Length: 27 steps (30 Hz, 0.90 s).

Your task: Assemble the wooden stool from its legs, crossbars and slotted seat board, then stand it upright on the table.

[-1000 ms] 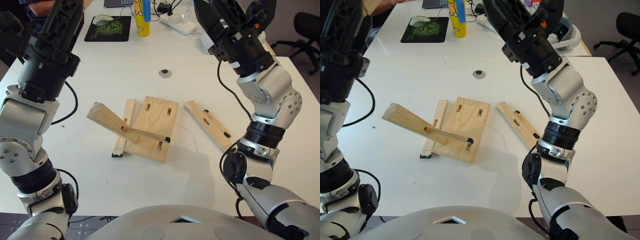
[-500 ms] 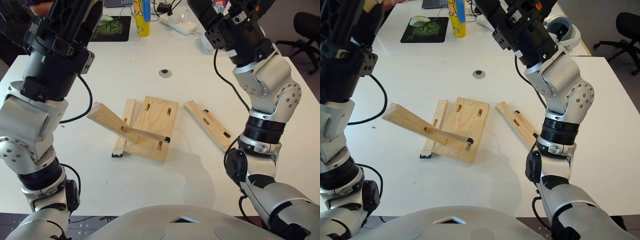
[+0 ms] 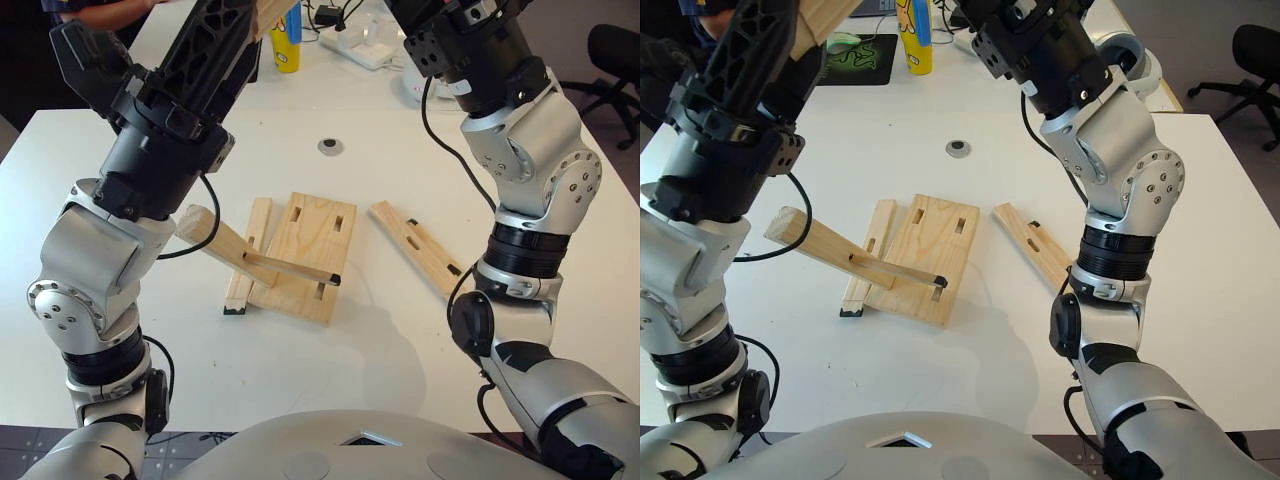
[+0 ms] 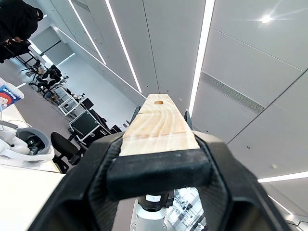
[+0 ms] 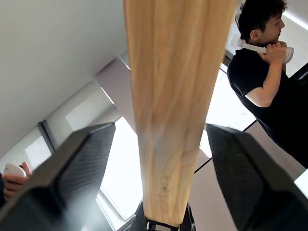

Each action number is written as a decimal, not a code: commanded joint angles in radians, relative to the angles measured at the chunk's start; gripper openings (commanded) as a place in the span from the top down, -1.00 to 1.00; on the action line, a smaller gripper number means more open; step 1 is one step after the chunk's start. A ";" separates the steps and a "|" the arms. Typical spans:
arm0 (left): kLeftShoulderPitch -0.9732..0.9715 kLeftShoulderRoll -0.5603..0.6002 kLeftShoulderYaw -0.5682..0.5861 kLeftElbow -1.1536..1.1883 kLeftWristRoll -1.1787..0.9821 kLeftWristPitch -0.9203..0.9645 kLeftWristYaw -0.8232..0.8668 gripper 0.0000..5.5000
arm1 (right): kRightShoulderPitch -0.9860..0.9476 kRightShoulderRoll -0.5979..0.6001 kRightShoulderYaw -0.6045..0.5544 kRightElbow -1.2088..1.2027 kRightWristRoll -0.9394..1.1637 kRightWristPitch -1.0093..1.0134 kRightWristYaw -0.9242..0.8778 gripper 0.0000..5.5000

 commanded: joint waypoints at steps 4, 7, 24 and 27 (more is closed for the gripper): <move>0.003 0.008 -0.007 -0.013 -0.008 -0.005 -0.007 0.27 | -0.042 -0.023 -0.005 0.021 -0.009 -0.006 0.030 -0.19; 0.005 0.012 -0.006 -0.011 -0.008 -0.004 -0.009 0.27 | -0.045 -0.027 -0.005 0.026 -0.005 -0.005 0.039 -0.01; 0.036 0.075 -0.001 0.029 0.016 0.022 -0.051 0.05 | -0.053 -0.034 -0.017 0.034 -0.014 -0.007 0.057 0.24; 0.041 0.081 0.007 0.034 0.018 0.016 -0.057 -0.13 | -0.053 -0.041 -0.017 0.034 -0.024 -0.005 0.065 0.24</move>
